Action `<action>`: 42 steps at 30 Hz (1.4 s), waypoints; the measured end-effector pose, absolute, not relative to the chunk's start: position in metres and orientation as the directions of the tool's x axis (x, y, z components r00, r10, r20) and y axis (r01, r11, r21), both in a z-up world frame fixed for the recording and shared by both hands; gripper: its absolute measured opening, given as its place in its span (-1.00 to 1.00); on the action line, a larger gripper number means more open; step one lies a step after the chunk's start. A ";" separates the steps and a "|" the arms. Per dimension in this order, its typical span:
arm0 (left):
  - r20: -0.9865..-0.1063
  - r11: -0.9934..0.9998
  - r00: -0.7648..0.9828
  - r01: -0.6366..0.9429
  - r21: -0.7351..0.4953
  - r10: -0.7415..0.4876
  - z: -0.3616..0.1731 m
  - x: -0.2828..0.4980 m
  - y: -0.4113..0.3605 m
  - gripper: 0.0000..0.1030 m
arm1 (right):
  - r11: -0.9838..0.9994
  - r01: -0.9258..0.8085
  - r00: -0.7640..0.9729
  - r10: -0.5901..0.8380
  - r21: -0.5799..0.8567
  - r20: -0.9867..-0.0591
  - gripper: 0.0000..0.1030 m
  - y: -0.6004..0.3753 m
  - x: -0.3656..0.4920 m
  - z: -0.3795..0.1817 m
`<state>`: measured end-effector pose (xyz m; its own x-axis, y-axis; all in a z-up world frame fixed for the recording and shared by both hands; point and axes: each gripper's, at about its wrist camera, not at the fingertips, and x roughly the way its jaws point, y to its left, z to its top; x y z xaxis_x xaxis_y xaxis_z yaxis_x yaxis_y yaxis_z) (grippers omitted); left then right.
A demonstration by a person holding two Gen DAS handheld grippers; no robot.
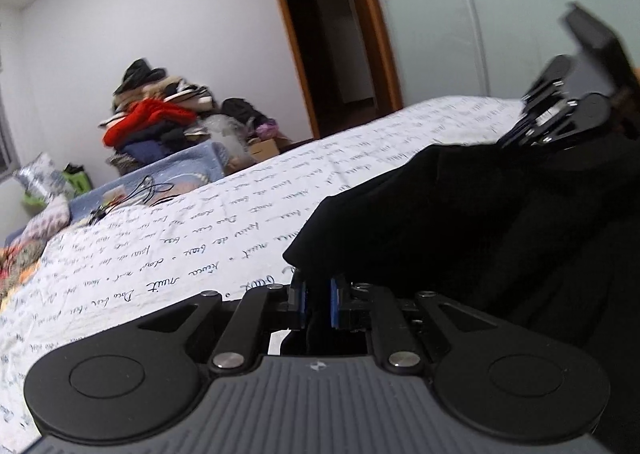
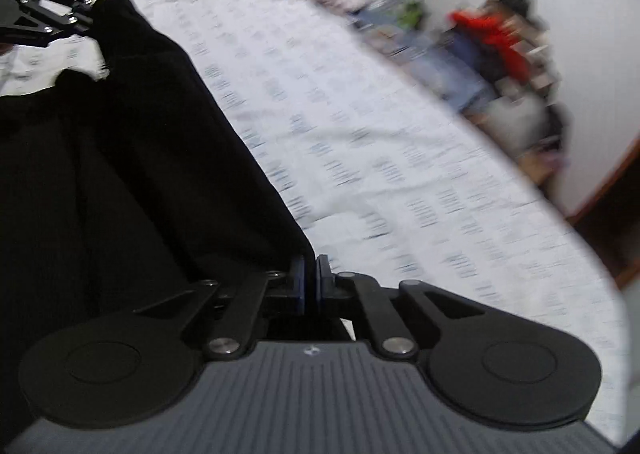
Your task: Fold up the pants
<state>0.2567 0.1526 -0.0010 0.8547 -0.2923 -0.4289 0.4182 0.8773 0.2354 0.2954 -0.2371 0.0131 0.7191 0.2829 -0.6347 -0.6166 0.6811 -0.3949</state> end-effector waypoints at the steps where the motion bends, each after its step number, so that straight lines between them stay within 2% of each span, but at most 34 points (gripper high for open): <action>1: -0.427 0.882 0.860 0.405 0.240 -0.279 -0.001 0.261 0.151 -0.80 | 0.701 -0.561 0.772 0.249 -0.441 -0.585 -0.92 -0.235 0.289 0.020; 3: -0.430 0.890 0.871 0.374 0.262 -0.239 -0.004 0.267 0.150 -0.80 | 0.731 -0.466 0.845 0.202 -0.498 -0.494 -0.91 -0.228 0.273 0.032; 6: -0.442 0.902 0.864 0.368 0.226 -0.242 -0.002 0.261 0.157 -0.80 | 0.706 -0.405 0.898 0.186 -0.582 -0.400 -0.92 -0.210 0.234 0.035; 10: -0.417 0.886 0.873 0.382 0.263 -0.253 0.007 0.229 0.159 -0.80 | 0.664 -0.392 0.912 0.190 -0.637 -0.363 -0.92 -0.195 0.172 0.025; 17: -0.400 0.892 0.876 0.383 0.241 -0.268 0.013 0.170 0.164 -0.80 | 0.673 -0.454 0.882 0.244 -0.584 -0.404 -0.92 -0.181 0.074 0.011; 23: -0.455 0.899 0.860 0.366 0.240 -0.229 -0.011 0.133 0.171 -0.80 | 0.661 -0.517 0.838 0.260 -0.544 -0.480 -0.91 -0.169 0.023 -0.017; 31: -0.511 0.931 0.853 0.266 0.249 -0.107 -0.027 0.119 0.186 -0.80 | 0.607 -0.600 0.774 0.277 -0.520 -0.569 -0.90 -0.159 0.000 -0.046; 37: -0.508 0.972 0.860 0.088 0.217 0.036 -0.013 0.125 0.202 -0.80 | 0.591 -0.621 0.759 0.289 -0.515 -0.584 -0.89 -0.158 -0.006 -0.048; 39: -0.495 0.977 0.869 0.101 0.185 0.004 -0.003 0.124 0.199 -0.80 | 0.575 -0.629 0.753 0.283 -0.523 -0.594 -0.88 -0.155 -0.005 -0.052; 42: -0.487 0.966 0.867 0.203 0.163 -0.100 0.006 0.120 0.177 -0.80 | 0.573 -0.631 0.748 0.271 -0.523 -0.606 -0.88 -0.154 -0.003 -0.057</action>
